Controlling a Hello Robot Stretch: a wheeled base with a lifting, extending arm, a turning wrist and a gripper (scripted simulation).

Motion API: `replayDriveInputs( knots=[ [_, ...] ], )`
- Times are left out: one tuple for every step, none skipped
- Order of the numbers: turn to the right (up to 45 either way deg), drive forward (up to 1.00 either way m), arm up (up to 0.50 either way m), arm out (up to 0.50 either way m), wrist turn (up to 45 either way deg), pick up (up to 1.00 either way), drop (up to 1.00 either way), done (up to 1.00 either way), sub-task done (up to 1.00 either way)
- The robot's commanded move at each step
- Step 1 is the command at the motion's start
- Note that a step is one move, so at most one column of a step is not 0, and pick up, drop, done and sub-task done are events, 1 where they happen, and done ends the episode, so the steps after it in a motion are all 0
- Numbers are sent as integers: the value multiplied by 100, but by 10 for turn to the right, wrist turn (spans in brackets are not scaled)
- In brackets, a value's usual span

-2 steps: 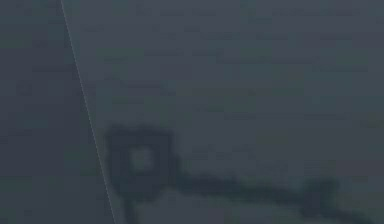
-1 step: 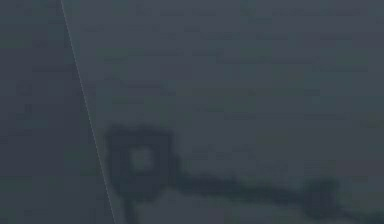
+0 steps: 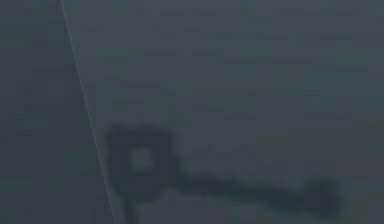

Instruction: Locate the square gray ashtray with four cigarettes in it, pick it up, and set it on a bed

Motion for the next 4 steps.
replayDriveInputs(
  knots=[
    [0,0,0,0,-330,0,0,0,0],
    [0,0,0,-18,0,0,0,0,0],
    [-450,0,0,0,0,0,0,0,0],
    [-450,0,0,0,0,0,0,0,0]
  ],
)
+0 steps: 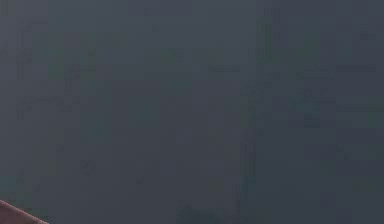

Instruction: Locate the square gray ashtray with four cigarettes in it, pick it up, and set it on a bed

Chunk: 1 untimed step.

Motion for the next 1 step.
replayDriveInputs(
  knots=[
    [-450,0,0,0,0,0,0,0,0]
  ],
)
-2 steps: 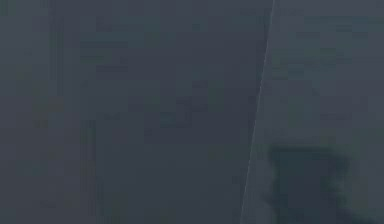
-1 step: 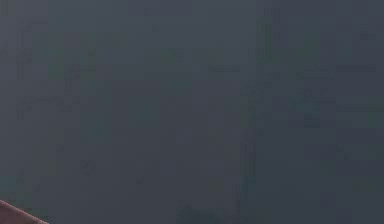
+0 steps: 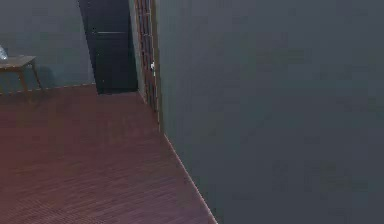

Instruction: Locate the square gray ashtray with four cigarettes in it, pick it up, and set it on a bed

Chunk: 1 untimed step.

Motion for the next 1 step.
replayDriveInputs(
  knots=[
    [-120,0,0,0,0,0,0,0,0]
  ],
)
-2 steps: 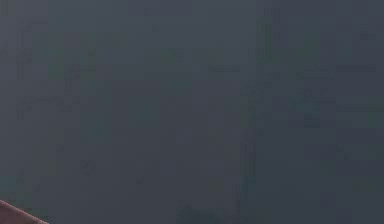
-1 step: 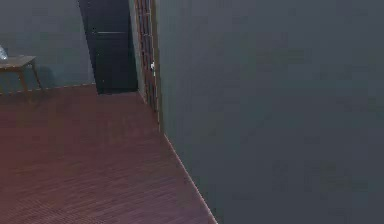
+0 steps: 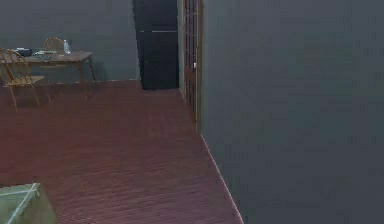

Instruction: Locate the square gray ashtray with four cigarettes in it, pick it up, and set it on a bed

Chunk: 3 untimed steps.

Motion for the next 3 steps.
replayDriveInputs(
  knots=[
    [0,90,0,0,0,0,0,0,0],
    [-450,0,0,0,0,0,0,0,0],
    [-390,0,0,0,0,0,0,0,0]
  ],
)
